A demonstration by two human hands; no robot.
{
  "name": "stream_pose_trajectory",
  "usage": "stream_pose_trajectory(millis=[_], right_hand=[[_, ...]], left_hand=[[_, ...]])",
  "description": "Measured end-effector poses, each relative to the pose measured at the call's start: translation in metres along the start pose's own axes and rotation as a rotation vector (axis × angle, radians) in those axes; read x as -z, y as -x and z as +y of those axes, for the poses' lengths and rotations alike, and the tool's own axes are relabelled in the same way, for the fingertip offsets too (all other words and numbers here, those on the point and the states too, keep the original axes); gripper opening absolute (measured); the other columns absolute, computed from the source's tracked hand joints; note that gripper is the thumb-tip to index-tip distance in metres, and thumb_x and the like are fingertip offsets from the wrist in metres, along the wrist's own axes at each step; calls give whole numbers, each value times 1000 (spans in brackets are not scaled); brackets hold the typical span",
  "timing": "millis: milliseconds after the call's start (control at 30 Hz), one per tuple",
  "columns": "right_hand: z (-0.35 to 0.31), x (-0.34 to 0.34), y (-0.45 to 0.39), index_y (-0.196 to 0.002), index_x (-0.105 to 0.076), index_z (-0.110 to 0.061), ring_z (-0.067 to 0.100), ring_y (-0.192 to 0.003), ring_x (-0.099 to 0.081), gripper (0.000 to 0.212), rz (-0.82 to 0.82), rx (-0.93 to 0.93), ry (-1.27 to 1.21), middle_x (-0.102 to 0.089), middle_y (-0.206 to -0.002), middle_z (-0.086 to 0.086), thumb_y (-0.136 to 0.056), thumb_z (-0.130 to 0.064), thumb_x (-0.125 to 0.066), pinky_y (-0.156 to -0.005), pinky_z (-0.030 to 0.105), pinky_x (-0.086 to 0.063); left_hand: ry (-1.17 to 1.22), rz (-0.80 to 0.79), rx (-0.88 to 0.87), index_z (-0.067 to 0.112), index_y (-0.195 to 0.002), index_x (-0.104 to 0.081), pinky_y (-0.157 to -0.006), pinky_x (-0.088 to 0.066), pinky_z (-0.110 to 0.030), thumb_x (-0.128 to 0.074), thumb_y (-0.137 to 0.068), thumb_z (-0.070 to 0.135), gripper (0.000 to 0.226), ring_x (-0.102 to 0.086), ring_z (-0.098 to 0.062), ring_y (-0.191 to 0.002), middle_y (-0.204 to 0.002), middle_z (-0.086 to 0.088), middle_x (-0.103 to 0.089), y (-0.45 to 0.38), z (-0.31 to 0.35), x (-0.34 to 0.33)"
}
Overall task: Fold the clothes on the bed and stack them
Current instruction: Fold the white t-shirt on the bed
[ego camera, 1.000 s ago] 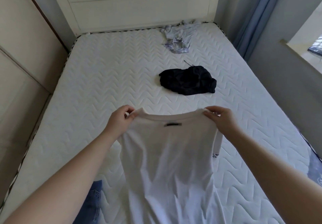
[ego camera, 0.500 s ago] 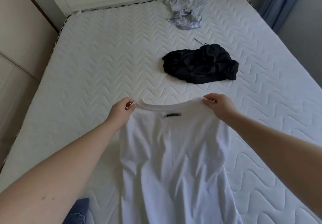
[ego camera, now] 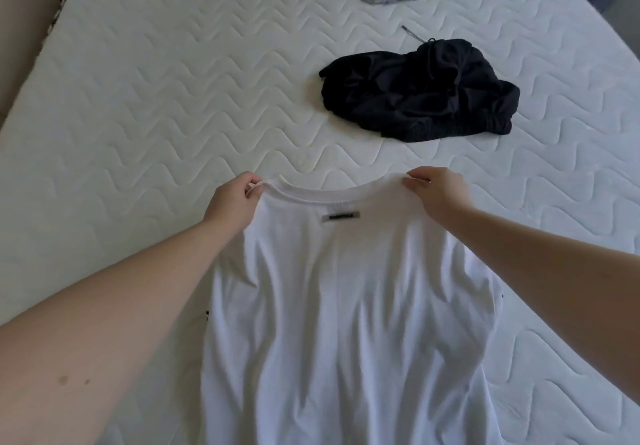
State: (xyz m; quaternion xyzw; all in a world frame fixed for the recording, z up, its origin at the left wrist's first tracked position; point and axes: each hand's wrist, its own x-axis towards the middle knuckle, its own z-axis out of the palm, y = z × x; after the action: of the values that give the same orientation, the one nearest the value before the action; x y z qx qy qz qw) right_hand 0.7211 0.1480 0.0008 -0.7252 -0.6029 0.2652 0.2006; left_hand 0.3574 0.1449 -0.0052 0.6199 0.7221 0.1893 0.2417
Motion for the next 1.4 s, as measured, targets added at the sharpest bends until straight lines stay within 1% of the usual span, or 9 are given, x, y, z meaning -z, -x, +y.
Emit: stream_pose_trajectory(millis=[333,533,633,800,933,1067,1200,1300,1400], right_hand=[[-3,-38,-65,-92,-74,-28,17,-90,-61,11,15,20,-31,-65,-84,-10,-91,-33,-64,-83,35,-51],[26,-59,-68,-137,-51,-32,20,-121,-53,49,-193,15,28,-60,-131,-9,-92,-49,-60,-102,42,-43],[62,-48,-57,-138,-50,-34,25,-122,-52,44,-192,-77,14,-58,-134,-7,-96,-48,-52,-101,41,-44],[124,-15,-4,-120,-62,-23,30,-100,-59,35,-154,-211,156,-66,-115,11,-101,-44,-41,-76,31,-38],[143,-4,51,-124,-57,-24,5,-70,-55,33,-152,-260,65,-62,-93,-2,-102,-42,-40,-56,23,-34],[153,1,91,-112,-63,-17,6,-67,-56,28,11,-475,-248,-65,-87,-1,-103,-32,-41,-58,25,-40],[161,6,121,-116,-67,-12,23,-77,-62,26,-94,-592,-305,-68,-86,4,-101,-25,-50,-83,48,-55],[153,6,134,-119,-63,-12,25,-89,-65,33,-180,-638,-360,-68,-101,8,-92,-31,-65,-85,48,-57],[139,2,140,-118,-57,-19,23,-90,-64,38,-203,-666,-334,-66,-103,4,-85,-35,-68,-61,29,-53]], left_hand=[[-124,116,30,20,-101,-66,-83,-48,-38,-57,-95,34,18,-60,-33,-97,-97,-10,-69,-64,-17,-34],[-161,25,148,19,-116,-58,-90,-47,-40,-53,-97,36,27,-58,-35,-109,-118,-13,-64,-57,-45,-68],[-149,-37,202,15,-123,-56,-88,-44,-38,-54,-95,47,43,-58,-34,-111,-121,-13,-63,-44,-63,-66],[4,-184,350,4,-110,-68,-88,-46,-39,-46,-96,56,57,-62,-29,-101,-112,-18,-67,-4,-109,-32],[322,-234,496,9,-118,-66,-97,-44,-38,-43,-99,49,50,-60,-24,-107,-115,-11,-65,41,-116,-24],[113,-95,340,6,-115,-60,-91,-42,-43,-48,-97,26,29,-58,-34,-108,-115,-22,-62,87,-104,-34],[-294,164,34,2,-130,-53,-93,-41,-51,-47,-80,21,54,-49,-44,-118,-128,-26,-53,141,-55,-59],[-243,30,-254,3,-132,-55,-98,-41,-47,-39,-83,28,57,-50,-36,-126,-135,-18,-53,161,5,-100],[-193,-206,-470,7,-140,-50,-105,-38,-41,-34,-89,32,59,-45,-30,-134,-142,-11,-50,165,69,-148]])
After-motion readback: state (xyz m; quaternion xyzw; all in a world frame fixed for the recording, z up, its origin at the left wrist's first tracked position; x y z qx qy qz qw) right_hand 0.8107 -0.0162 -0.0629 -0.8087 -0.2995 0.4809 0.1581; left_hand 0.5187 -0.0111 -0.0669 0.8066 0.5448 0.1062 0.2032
